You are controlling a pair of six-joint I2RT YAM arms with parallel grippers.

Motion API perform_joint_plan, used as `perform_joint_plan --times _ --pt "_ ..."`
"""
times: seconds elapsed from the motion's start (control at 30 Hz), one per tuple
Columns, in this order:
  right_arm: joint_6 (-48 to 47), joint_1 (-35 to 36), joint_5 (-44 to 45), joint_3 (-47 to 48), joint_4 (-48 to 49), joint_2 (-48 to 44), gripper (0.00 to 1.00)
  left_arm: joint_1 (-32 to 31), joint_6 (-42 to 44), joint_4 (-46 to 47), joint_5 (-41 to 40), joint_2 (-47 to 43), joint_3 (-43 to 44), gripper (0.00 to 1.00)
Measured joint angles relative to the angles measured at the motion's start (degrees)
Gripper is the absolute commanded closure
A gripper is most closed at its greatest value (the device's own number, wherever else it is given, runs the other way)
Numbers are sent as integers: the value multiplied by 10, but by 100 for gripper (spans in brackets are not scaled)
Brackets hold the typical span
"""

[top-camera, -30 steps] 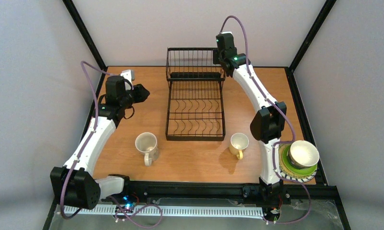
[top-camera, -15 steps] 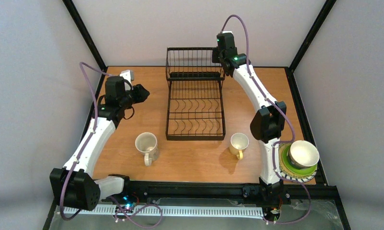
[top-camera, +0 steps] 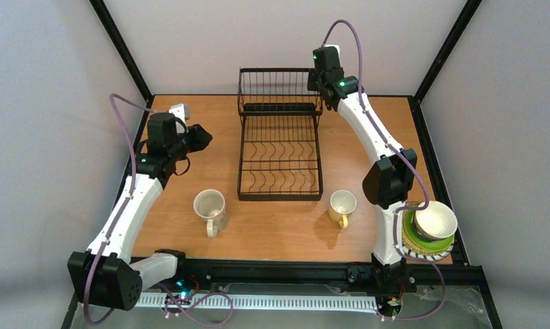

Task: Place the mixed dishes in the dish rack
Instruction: Move the dish rack to the center of the board, then grab the cup from the corner of the board.

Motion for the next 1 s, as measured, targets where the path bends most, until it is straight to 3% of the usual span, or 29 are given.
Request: perform_joint_plan --times 0.4,0.73,0.9,1.0 --pt "12 2 15 -19 -15 -69 49 0 -1 -42 -4 -37 -3 0" --pt "14 3 10 -102 -14 -215 49 0 -8 -114 -3 -107 -7 0" --pt "15 9 -13 -222 30 -306 43 0 -17 -155 8 -151 -8 0" --pt "11 12 -48 -297 73 -360 25 0 -22 -175 18 -171 -8 0"
